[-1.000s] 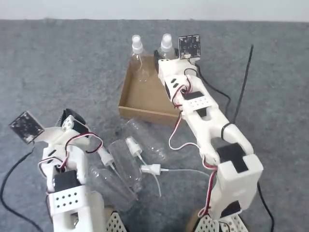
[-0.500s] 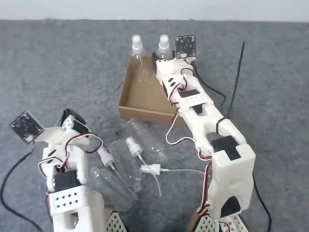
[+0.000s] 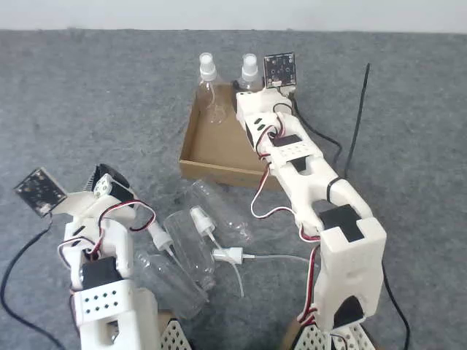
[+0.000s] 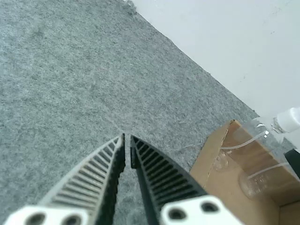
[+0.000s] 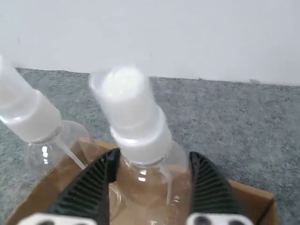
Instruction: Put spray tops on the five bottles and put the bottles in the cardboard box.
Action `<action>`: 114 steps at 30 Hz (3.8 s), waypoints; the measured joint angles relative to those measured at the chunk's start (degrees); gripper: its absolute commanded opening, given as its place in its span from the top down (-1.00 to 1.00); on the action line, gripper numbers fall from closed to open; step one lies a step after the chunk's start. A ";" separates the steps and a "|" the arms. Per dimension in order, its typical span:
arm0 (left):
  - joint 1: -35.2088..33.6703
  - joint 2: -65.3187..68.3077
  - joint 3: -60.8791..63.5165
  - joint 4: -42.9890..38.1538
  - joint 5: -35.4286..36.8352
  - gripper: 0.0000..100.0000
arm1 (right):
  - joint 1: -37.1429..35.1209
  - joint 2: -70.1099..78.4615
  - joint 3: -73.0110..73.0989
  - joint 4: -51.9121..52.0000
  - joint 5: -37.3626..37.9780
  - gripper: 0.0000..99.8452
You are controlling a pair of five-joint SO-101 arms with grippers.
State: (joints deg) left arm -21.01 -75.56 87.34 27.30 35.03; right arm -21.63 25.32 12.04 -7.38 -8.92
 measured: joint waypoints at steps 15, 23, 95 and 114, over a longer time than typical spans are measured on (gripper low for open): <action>0.00 0.00 0.00 0.00 0.00 0.98 | -0.70 0.00 -0.53 0.97 0.00 0.63; 0.00 0.00 0.00 0.00 0.00 0.98 | -1.05 0.00 -1.67 4.92 0.00 0.47; 0.00 0.00 0.00 0.00 0.00 0.98 | -11.43 -52.22 1.05 90.02 0.09 0.47; 0.00 0.00 0.00 0.00 0.00 0.98 | -29.36 -40.97 8.35 81.14 0.09 0.47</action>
State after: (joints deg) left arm -21.01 -75.56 87.34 27.30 35.03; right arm -50.99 -15.65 20.40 73.76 -8.84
